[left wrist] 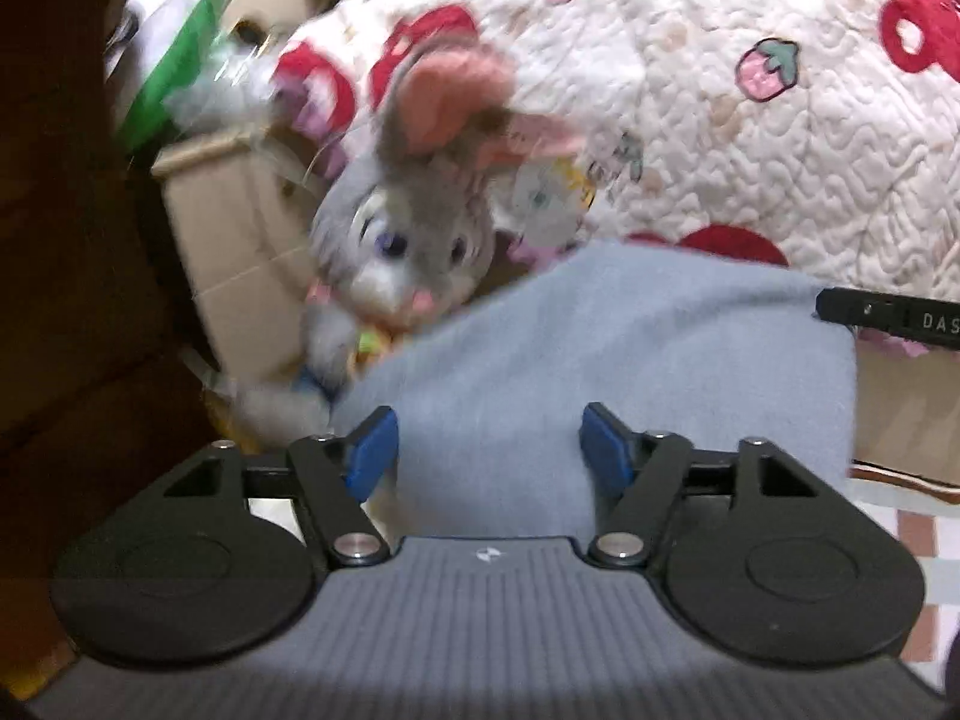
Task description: Fold clothes
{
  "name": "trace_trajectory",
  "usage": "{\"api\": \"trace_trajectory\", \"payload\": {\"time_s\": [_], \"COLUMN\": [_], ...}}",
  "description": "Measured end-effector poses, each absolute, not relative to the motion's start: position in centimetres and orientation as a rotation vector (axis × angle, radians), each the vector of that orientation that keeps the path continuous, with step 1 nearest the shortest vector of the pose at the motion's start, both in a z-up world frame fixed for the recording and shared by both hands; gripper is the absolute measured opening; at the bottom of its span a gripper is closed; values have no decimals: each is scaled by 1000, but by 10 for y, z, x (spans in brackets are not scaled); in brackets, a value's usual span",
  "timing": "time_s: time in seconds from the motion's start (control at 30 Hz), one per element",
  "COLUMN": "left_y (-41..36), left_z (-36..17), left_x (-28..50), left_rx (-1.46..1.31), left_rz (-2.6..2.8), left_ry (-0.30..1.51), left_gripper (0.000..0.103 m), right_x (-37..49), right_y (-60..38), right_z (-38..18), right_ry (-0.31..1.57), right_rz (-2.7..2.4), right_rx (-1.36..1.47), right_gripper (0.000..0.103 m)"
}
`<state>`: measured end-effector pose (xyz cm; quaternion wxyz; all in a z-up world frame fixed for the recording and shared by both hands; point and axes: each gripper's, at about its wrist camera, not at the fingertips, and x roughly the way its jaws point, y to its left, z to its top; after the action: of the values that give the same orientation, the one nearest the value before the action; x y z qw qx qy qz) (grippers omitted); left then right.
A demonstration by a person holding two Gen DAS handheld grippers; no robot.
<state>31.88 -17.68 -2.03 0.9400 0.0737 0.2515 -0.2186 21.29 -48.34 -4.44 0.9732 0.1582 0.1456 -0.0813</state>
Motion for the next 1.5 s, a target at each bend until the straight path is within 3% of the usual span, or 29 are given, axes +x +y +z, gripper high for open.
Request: {"api": "trace_trajectory", "payload": {"time_s": [0.13,0.17,0.2,0.27,0.5,0.7,1.0,1.5], "left_y": [-165,-167,-169,-174,-200,-217,-220,-213], "left_z": [-23,-23,-24,-26,-27,-20,-35,-31], "left_x": [280,268,256,231,161,115,83,50], "left_rx": [-14,1,16,45,89,168,275,279], "left_rz": [-413,-419,-425,-437,-520,-429,-333,-420], "left_ry": [604,597,589,575,604,543,648,629], "left_gripper": [68,69,73,83,93,103,103,103], "right_x": [198,193,188,171,77,-1,-61,-99], "right_y": [-479,-478,-477,-479,-494,-479,-440,-406], "right_z": [-42,-42,-41,-43,-61,-50,-38,-41], "right_ry": [298,292,285,274,293,317,363,430], "right_rz": [-187,-197,-208,-259,-211,-163,-143,-200], "right_rx": [290,294,298,332,474,407,283,184], "right_gripper": [9,21,54,82,81,81,81,82]}}
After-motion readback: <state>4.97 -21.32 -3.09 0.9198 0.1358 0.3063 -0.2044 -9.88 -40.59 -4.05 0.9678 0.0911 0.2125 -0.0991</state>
